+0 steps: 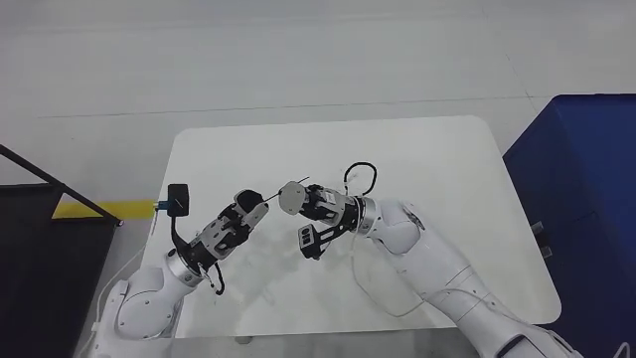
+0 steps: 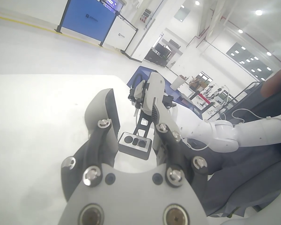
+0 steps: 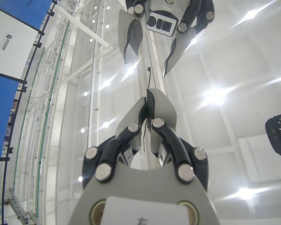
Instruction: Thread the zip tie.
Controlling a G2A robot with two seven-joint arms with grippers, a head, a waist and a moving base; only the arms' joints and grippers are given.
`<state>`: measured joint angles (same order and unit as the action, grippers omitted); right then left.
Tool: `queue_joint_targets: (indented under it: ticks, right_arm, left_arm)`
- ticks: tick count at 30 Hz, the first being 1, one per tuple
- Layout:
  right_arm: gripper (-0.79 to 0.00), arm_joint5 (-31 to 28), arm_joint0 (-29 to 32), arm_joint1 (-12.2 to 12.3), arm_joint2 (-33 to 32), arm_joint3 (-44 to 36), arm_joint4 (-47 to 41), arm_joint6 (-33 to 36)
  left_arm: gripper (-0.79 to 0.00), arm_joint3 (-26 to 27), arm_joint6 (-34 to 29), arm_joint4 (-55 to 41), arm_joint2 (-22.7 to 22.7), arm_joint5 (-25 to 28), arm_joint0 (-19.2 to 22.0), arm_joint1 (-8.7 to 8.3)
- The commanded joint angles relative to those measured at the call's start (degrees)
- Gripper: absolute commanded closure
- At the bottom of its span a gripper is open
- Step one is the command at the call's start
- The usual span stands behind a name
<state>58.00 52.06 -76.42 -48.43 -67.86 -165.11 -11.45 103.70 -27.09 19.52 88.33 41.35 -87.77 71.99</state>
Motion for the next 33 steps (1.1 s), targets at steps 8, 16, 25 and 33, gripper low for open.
queue_joint_targets:
  ticks: [8, 16, 25, 33]
  right_arm:
    - [0.000, 0.0, -0.8, -0.8, 1.3, 1.2, 0.1, -0.1]
    - [0.000, 0.0, -1.1, -1.2, 1.6, 1.3, -0.2, -0.3]
    - [-0.785, 0.0, -1.4, 0.0, -4.8, 1.0, 7.3, 3.7]
    - [-0.785, -12.7, 4.6, 3.4, -16.6, -16.8, 71.9, 30.3]
  left_arm:
    - [0.000, 0.6, 1.4, 1.3, -0.6, 0.0, 0.0, -0.44]
    - [0.000, 0.3, 1.9, 0.9, -0.6, -0.2, 0.0, -0.90]
    - [0.000, 1.1, 1.8, -2.3, 0.9, -1.0, -0.8, -1.57]
    - [0.000, 3.7, -4.4, -10.3, 2.5, -4.4, -2.7, -2.52]
